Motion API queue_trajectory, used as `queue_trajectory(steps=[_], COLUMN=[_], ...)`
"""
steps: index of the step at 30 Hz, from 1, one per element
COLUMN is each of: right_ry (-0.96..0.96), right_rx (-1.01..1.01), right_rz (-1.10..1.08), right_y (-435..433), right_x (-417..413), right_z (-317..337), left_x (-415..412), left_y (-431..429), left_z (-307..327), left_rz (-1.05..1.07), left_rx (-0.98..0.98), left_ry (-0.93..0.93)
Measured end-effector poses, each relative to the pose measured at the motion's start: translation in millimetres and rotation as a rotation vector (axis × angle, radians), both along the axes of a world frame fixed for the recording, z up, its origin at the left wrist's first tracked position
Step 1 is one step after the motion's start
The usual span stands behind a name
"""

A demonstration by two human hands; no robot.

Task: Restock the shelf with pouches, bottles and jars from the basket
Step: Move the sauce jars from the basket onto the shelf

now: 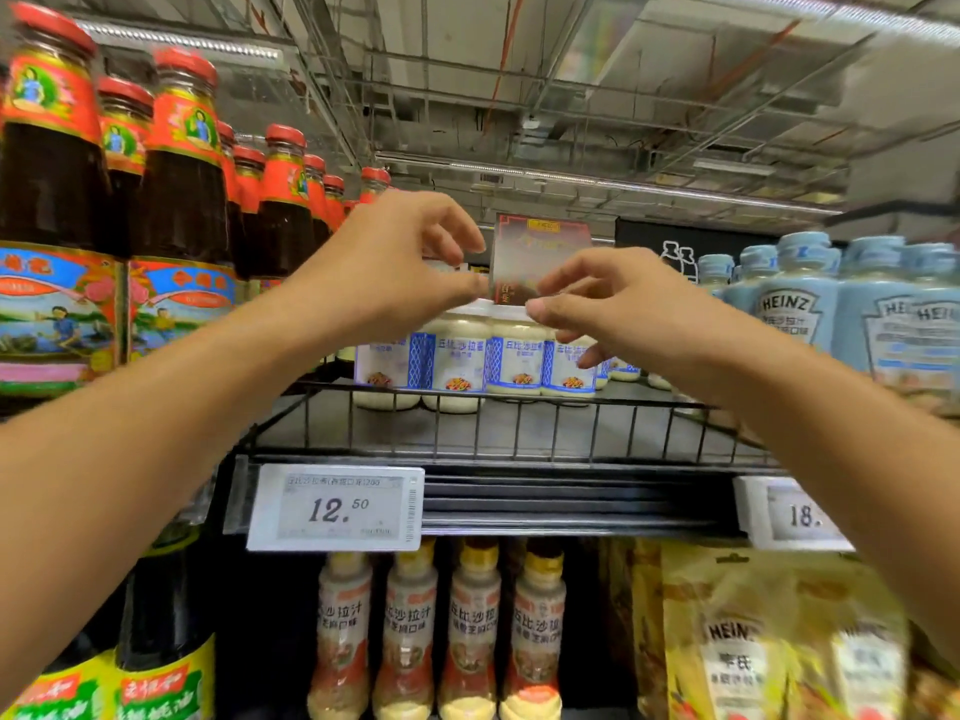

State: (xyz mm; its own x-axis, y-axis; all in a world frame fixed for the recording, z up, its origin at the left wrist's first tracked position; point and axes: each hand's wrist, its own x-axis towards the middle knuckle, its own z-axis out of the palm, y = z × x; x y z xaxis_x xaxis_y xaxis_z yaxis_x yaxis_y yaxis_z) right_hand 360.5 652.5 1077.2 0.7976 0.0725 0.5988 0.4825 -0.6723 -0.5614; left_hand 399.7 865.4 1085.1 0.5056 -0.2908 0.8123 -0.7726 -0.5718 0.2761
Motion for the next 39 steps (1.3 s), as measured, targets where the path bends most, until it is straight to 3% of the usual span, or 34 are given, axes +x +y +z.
queue_trajectory(steps=[10, 21, 39], right_ry=[-0.101, -0.208, -0.130], right_rx=[0.109, 0.234, 0.409], right_rz=[0.031, -0.143, -0.527], right_y=[-48.5, -154.2, -297.2], right_x=[-76.8, -207.7, -434.1], right_z=[-22.6, -55.4, -156.7], left_x=[-44.9, -128.5, -301.5], left_y=[-79.2, -209.1, -425.8], left_z=[-23.3, -54.7, -156.0], left_rz=[-0.370, -0.826, -1.286], left_rx=[-0.090, -0.195, -0.135], left_ry=[0.088, 0.340, 0.765])
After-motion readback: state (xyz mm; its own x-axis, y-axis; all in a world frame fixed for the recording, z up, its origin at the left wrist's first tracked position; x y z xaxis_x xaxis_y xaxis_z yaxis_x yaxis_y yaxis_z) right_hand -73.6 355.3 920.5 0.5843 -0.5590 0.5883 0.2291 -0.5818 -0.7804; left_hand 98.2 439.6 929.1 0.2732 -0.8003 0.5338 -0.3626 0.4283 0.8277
